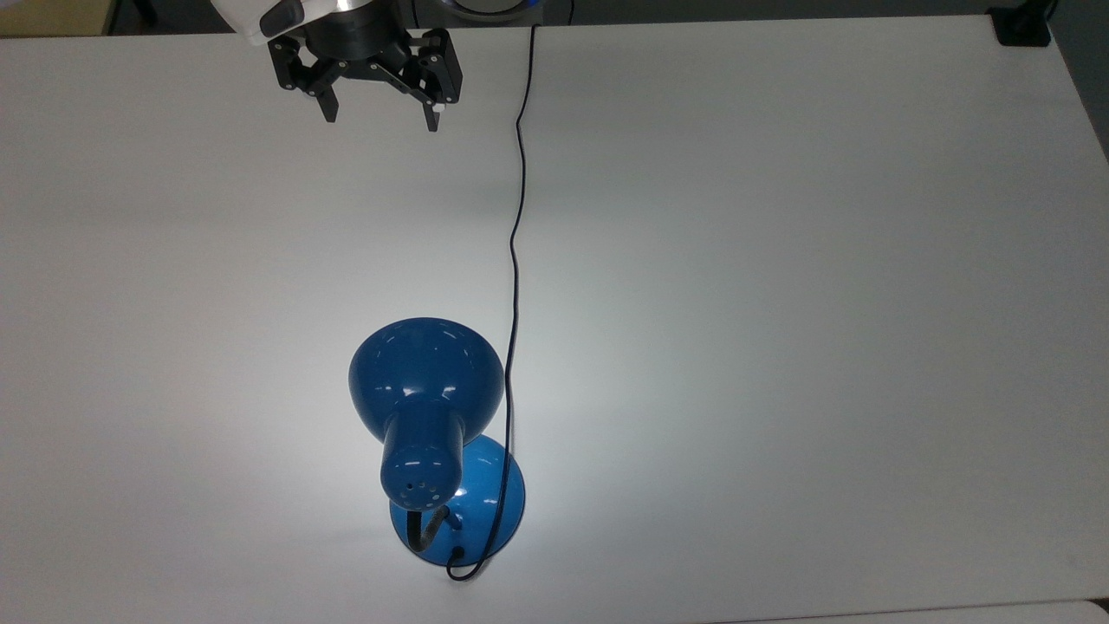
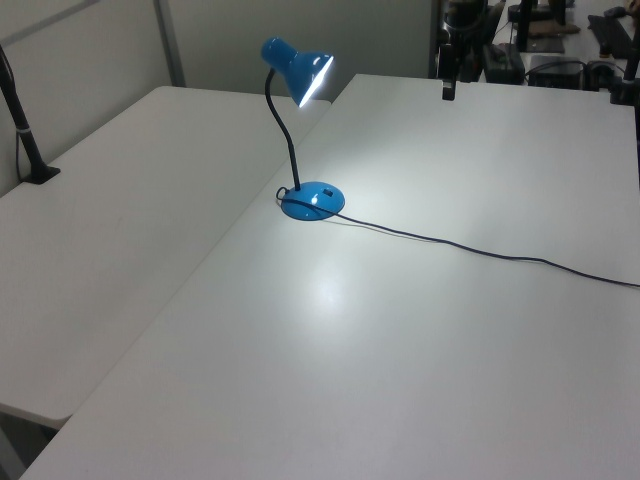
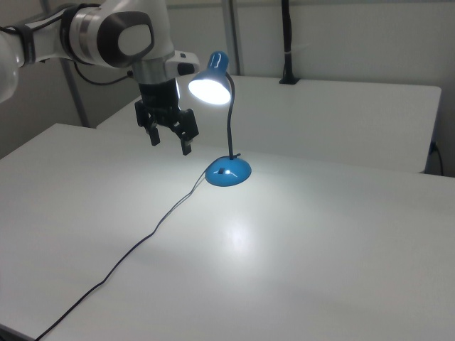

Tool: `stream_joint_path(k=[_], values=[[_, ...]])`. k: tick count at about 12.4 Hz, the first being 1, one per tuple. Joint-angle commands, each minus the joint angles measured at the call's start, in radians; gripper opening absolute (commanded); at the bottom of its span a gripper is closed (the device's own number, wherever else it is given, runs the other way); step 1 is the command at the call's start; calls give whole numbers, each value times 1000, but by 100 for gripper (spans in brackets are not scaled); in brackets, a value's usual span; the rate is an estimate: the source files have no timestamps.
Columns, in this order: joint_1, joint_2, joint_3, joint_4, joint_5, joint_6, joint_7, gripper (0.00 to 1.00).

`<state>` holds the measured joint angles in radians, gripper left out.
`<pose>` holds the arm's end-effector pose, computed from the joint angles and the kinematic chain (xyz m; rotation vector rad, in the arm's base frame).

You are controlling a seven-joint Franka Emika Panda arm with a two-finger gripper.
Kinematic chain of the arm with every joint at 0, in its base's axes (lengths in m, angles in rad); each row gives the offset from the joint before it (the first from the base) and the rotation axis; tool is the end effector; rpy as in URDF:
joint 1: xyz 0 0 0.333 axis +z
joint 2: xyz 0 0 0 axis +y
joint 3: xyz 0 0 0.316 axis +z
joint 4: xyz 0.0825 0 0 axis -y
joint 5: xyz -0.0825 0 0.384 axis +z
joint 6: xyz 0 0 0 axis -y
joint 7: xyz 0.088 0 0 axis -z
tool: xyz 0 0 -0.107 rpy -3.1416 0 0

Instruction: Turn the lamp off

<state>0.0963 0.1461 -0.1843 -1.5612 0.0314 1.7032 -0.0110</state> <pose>0.6048 -0.0432 0.5571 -3.1346 0.1243 0.0022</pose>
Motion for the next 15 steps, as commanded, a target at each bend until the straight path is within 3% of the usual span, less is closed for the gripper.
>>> stream_joint_path(k=[1,8,9,10,12,13,15], values=[[3,-17,-7,-2,-14,-27,-6,100],[3,-10,-6,-2,-14,-16,-12,100],[3,-6,-6,-2,-14,-14,-15,89],[3,13,-6,0,-7,-2,-44,59],[8,53,-6,30,2,57,-102,10],[10,78,-4,30,4,111,-102,0],[13,119,-4,32,7,240,-102,0]])
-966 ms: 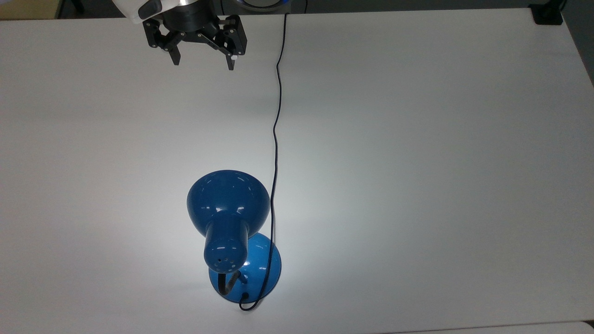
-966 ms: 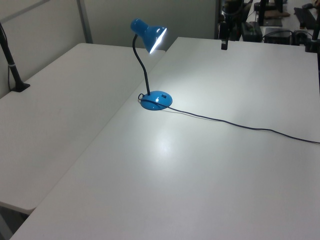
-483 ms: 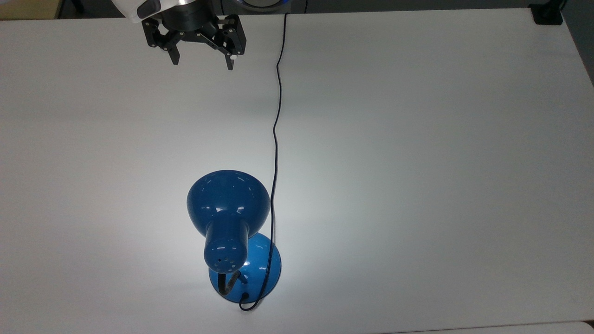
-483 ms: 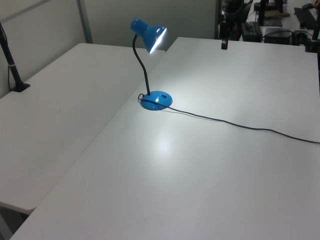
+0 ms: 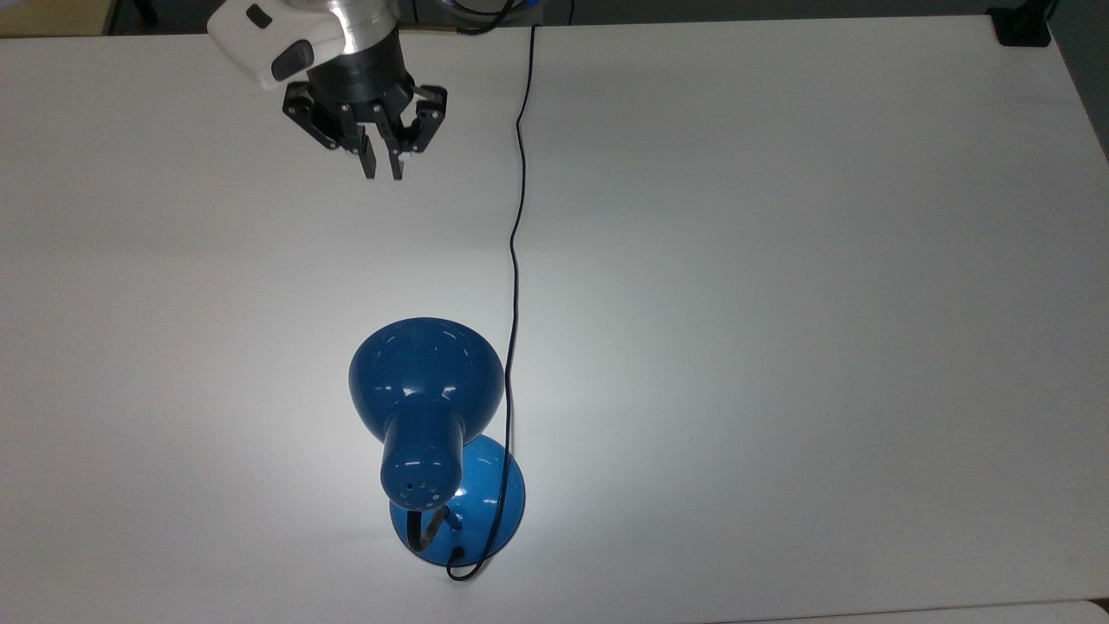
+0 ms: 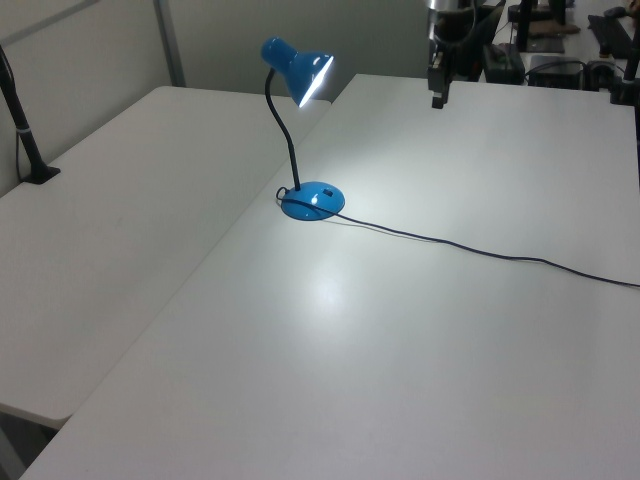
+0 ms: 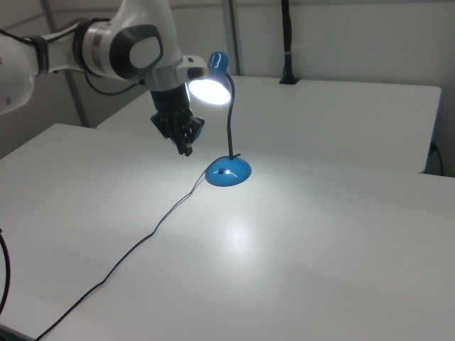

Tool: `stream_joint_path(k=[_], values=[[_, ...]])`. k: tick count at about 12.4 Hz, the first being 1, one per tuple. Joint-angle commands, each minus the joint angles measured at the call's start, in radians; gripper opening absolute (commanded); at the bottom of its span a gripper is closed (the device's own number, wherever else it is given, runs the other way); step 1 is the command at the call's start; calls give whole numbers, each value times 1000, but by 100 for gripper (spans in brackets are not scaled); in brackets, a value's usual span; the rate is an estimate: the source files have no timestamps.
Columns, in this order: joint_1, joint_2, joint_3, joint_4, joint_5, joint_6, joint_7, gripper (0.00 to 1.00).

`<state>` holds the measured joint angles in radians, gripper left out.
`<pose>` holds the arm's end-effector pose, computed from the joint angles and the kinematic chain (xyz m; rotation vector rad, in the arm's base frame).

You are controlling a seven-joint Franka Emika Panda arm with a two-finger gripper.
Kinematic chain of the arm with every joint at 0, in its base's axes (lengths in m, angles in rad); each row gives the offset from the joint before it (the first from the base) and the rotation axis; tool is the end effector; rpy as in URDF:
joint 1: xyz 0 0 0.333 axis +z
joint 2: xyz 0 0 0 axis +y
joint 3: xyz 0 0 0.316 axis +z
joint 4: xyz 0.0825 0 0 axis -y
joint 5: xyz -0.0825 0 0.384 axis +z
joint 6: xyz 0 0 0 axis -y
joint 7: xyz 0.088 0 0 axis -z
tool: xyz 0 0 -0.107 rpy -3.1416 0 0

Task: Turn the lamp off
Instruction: 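Move the gripper down onto the switch on the blue lamp base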

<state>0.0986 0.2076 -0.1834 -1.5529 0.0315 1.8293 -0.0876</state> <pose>0.6318 -0.0411 0.5351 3.1267 0.0017 0.1118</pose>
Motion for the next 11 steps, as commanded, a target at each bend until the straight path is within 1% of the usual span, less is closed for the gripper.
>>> stream_joint_path(k=[1,4,6,7,9,10,11], values=[[10,91,-4,25,5,170,-24,0],[33,209,2,62,10,316,-1,0],[46,300,2,77,25,504,66,0],[47,323,2,77,25,562,81,0],[49,373,8,85,25,642,83,0],[47,401,13,111,24,656,83,0],[47,450,18,158,24,657,92,0]])
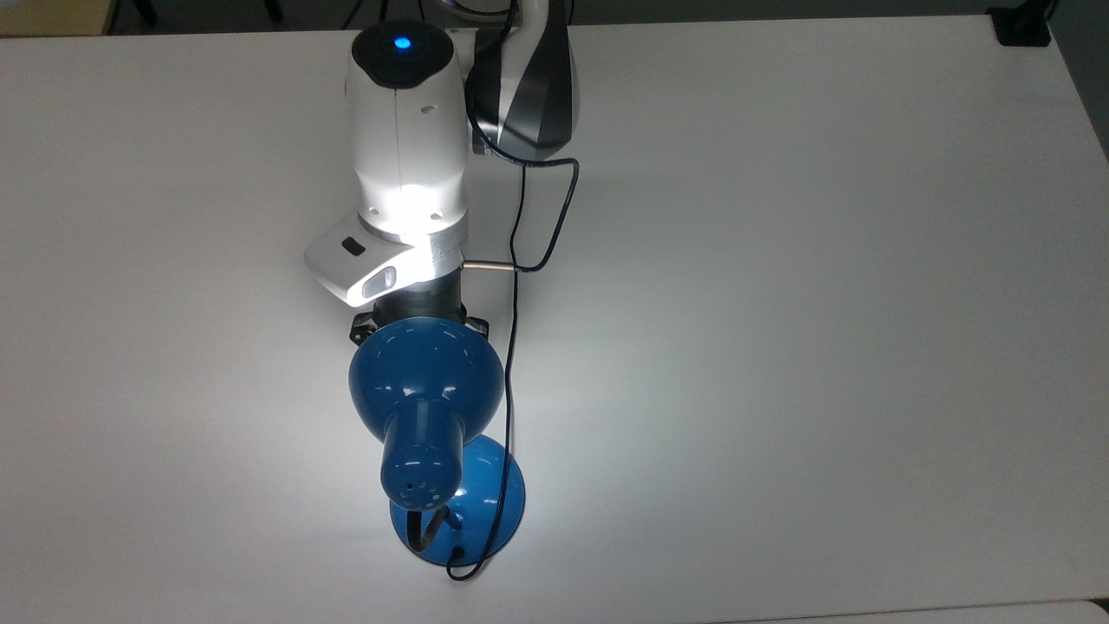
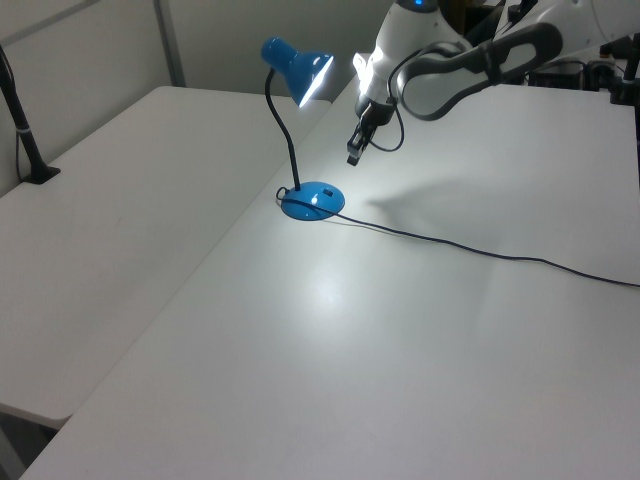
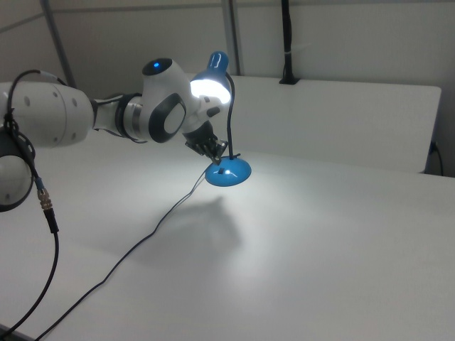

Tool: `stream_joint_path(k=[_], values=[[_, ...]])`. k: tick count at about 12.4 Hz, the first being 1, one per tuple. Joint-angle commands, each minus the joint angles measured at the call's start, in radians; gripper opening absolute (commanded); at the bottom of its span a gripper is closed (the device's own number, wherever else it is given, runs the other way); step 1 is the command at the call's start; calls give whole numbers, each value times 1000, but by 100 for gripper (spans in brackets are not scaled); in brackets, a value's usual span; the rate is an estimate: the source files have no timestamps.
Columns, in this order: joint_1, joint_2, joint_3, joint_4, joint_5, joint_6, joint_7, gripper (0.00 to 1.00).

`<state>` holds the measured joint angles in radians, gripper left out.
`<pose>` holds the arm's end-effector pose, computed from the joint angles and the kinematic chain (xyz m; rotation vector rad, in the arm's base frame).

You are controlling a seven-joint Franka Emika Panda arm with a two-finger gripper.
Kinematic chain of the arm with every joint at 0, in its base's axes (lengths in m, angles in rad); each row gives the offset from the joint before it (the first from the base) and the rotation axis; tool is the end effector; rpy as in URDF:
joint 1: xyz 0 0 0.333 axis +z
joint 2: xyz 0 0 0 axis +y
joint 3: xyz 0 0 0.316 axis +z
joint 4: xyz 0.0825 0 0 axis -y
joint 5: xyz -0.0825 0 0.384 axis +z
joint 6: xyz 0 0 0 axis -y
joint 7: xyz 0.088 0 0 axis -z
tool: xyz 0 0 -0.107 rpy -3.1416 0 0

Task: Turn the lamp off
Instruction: 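Press the lamp base switch down with the gripper fingers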

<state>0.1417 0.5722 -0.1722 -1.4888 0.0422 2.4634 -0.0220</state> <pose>0.7406 0.0024 0.3868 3.0138 0.0157 0.6255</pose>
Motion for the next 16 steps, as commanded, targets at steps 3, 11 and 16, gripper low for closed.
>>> stream_joint_path(k=[3,11,16], values=[[6,132,8,136,11,31,33,0],[25,207,10,144,7,140,34,0],[41,206,10,104,-38,137,25,0]])
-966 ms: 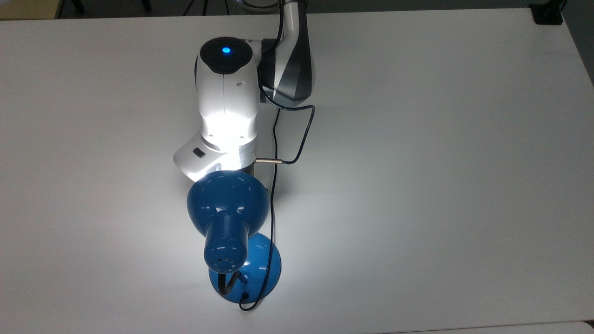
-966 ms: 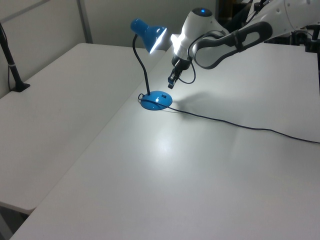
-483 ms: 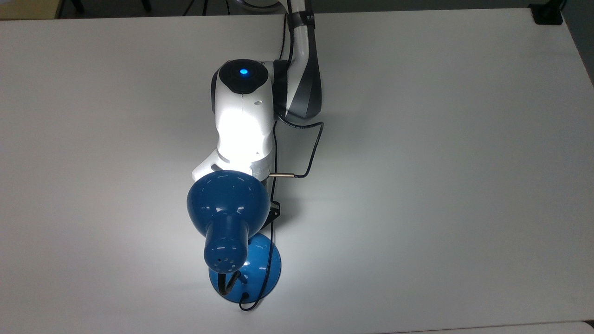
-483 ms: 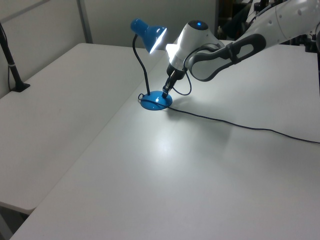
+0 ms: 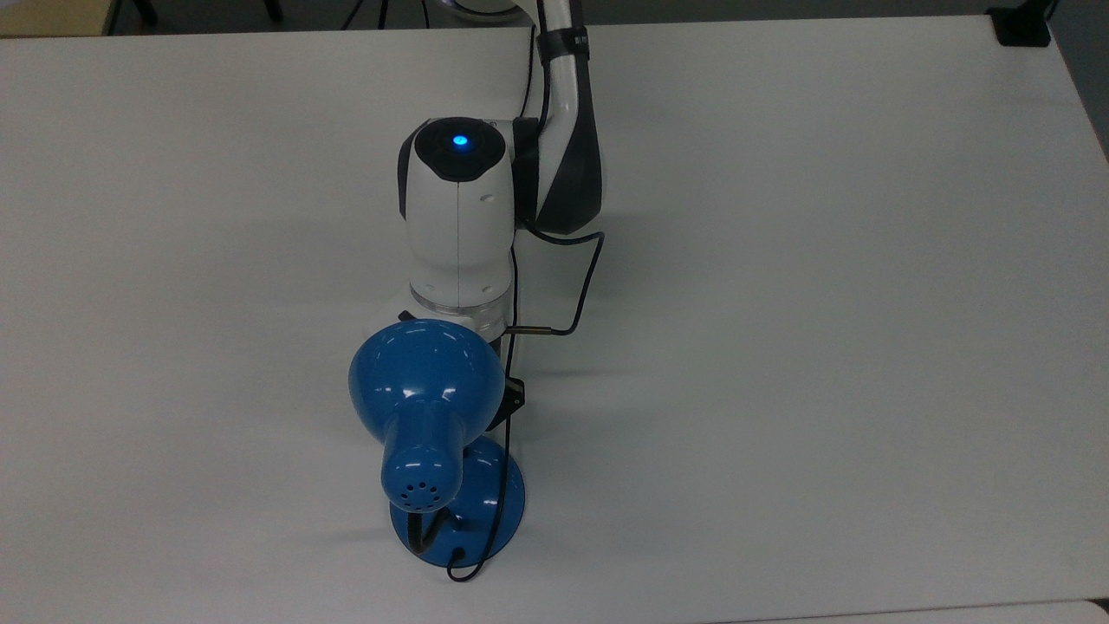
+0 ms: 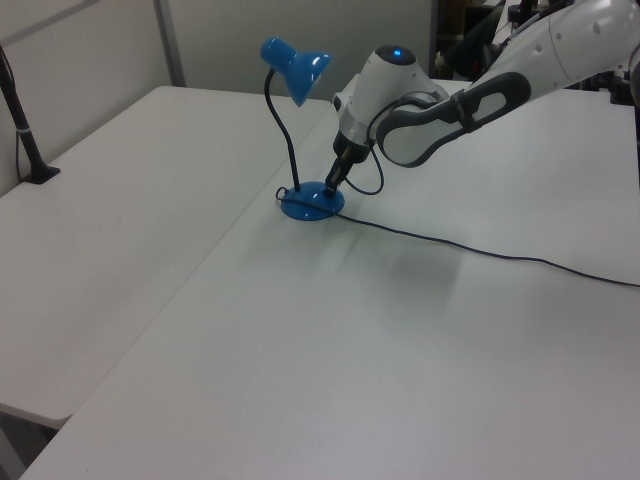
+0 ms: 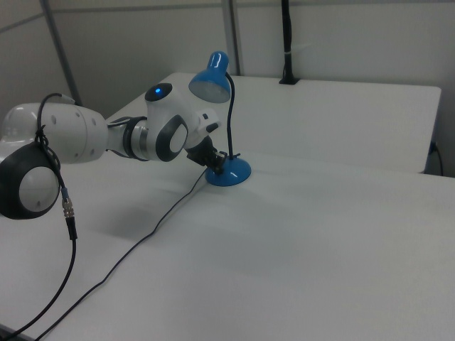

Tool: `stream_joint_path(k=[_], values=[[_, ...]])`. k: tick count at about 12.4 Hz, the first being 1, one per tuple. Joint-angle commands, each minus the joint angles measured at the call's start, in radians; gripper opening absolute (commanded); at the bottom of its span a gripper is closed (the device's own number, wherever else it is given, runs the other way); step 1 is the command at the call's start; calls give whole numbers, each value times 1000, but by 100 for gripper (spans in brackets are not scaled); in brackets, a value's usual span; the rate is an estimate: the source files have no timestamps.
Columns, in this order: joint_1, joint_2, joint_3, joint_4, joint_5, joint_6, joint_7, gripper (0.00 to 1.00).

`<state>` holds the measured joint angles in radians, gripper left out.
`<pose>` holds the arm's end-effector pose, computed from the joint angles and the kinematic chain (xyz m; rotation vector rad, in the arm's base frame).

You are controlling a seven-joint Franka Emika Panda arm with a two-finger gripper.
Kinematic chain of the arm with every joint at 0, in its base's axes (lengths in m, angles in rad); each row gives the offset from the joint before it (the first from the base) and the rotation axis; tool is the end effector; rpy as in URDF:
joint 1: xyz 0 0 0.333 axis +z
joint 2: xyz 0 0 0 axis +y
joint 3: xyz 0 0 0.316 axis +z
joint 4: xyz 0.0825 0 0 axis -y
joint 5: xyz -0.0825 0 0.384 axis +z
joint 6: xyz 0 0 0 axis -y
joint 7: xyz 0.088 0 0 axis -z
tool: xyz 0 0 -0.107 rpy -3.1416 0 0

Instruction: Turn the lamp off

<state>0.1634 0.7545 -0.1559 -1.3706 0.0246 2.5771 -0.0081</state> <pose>0.7716 0.0365 0.3218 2.9824 0.0964 0.6993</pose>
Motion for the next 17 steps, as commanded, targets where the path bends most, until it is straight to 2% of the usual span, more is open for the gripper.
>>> stream_joint_path(k=[1,3,5,7,8,11,13,14,15,17], values=[[19,23,-7,-21,-19,23,11,0],[19,10,-5,-44,-15,18,13,0],[19,-125,-5,-132,12,-38,33,0],[19,-236,-20,-128,38,-310,54,0],[22,-295,-36,-128,31,-457,48,0],[25,-411,-62,-128,-11,-734,22,2],[24,-461,-70,-128,-37,-863,-35,23],[24,-492,-89,-128,-37,-908,-71,67],[25,-509,-105,-128,-37,-917,-84,100],[19,-527,-111,-122,-37,-920,-82,100]])
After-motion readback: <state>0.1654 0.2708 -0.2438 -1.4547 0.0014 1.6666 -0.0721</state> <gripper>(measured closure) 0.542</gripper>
